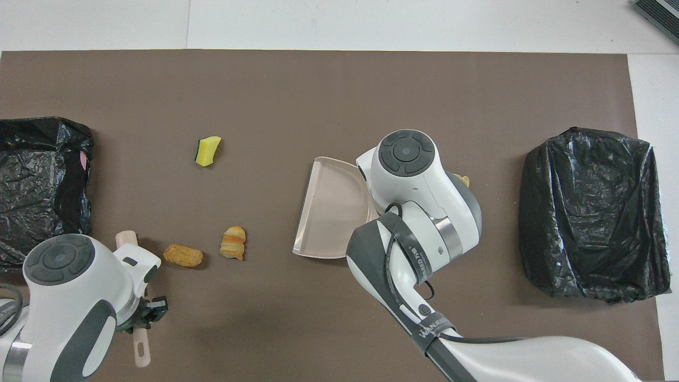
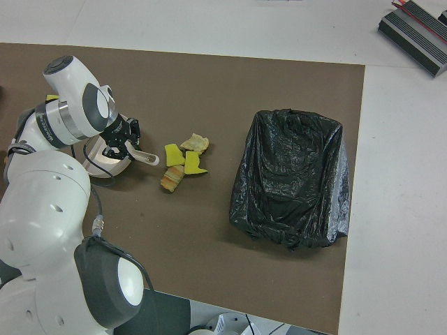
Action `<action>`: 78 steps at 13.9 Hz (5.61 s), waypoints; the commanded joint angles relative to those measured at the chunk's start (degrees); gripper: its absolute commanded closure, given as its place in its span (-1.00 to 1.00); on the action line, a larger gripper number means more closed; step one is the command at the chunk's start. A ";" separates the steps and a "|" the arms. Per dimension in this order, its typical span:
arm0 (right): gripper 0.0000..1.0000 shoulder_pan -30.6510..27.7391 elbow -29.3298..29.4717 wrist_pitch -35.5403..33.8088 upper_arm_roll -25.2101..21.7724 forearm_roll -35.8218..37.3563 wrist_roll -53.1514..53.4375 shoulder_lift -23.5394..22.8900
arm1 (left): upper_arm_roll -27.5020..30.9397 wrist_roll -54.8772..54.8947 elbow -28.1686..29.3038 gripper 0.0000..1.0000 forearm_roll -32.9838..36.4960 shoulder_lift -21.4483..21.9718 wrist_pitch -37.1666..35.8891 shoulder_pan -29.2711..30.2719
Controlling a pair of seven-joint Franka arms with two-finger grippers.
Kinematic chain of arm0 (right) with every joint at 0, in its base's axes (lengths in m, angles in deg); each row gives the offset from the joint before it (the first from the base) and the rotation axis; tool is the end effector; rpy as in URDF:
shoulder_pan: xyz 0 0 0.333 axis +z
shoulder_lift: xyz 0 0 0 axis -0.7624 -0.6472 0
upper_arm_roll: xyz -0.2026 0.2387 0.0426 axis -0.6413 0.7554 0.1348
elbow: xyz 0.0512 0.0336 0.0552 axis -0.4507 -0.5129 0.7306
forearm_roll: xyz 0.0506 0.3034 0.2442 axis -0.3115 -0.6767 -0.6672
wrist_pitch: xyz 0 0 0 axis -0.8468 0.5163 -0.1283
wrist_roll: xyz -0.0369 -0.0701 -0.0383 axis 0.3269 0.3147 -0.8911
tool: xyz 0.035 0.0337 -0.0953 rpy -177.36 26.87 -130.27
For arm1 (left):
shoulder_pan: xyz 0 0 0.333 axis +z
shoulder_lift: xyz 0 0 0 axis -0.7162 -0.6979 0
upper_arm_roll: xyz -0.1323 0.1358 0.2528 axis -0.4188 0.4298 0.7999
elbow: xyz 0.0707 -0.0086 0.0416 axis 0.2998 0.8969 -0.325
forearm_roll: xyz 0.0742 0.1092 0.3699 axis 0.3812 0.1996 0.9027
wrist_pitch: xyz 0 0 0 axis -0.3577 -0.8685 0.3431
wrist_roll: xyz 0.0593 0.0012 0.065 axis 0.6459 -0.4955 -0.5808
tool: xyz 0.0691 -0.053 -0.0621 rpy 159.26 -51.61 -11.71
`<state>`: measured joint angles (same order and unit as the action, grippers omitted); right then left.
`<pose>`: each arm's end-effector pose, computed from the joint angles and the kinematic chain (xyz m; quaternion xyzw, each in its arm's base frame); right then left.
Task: Sweep and dump trash in bin
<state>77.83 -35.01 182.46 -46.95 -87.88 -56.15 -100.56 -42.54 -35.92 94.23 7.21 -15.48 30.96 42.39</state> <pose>0.5427 0.2957 0.3670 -0.7953 -0.5987 0.0952 0.0087 0.3599 -0.0773 0.3864 -0.9696 -0.1168 0.1759 0.1237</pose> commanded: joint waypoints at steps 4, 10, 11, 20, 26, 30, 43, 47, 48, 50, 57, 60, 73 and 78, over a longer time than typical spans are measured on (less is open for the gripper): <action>1.00 1.72 -2.54 3.27 0.33 -0.62 -1.76 1.61 | 0.08 9.34 3.31 1.00 -6.95 2.42 2.35 -0.51; 1.00 1.72 -2.45 3.18 0.33 -0.71 -1.14 1.52 | -0.27 8.65 2.52 1.00 -12.51 -2.14 10.94 -6.39; 1.00 1.81 -2.54 2.83 0.33 -0.71 -1.14 1.61 | -0.36 8.38 1.82 1.00 -14.17 -3.02 12.10 -6.66; 1.00 2.87 -3.68 1.42 0.33 -0.71 0.18 1.96 | -5.80 7.15 -6.79 1.00 -16.73 -12.78 17.20 -6.75; 1.00 2.52 -3.50 -1.04 0.15 0.08 0.18 2.05 | -9.75 7.42 -7.94 1.00 -18.22 -13.58 19.66 -6.75; 1.00 2.43 -3.59 -2.80 0.15 0.70 0.27 2.14 | -15.29 7.50 -9.95 1.00 -22.96 -13.92 20.11 -6.75; 1.00 2.34 -3.50 -2.71 0.15 0.70 0.44 2.14 | -13.73 6.53 -25.33 1.00 -14.49 -20.96 10.79 -4.29; 1.00 2.78 -2.81 -2.80 0.24 0.70 3.77 2.14 | -5.12 13.53 -30.86 1.00 -6.91 -24.73 10.52 -3.85; 1.00 2.78 -2.37 -2.71 0.24 0.61 4.13 2.14 | -2.67 16.87 -32.70 1.00 -6.19 -26.04 10.61 -3.76; 1.00 2.87 -2.19 -2.44 0.33 -0.26 7.36 1.96 | 2.34 27.39 -37.10 1.00 -6.10 -29.38 10.70 -2.89; 1.00 4.88 -0.96 3.18 0.77 -4.49 14.76 -0.05 | 9.93 46.52 -45.99 1.00 0.67 -39.14 11.75 -0.60; 1.00 6.55 -1.04 2.92 0.77 -4.40 16.26 0.03 | 9.93 49.33 -45.29 1.00 0.76 -40.56 14.65 -0.07; 1.00 6.73 -1.40 2.65 0.77 -4.40 16.61 0.38 | 8.96 60.06 -42.22 1.00 -1.71 -39.42 1.66 -2.35; 1.00 6.73 -1.40 2.57 0.77 -4.40 16.61 0.38 | 5.45 59.01 -33.97 1.00 -5.73 -34.59 -0.11 -2.79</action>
<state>84.85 -36.61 185.30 -46.38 -91.50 -40.68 -100.44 -36.58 23.07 54.54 4.34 -54.22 31.25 40.01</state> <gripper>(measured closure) 0.687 0.736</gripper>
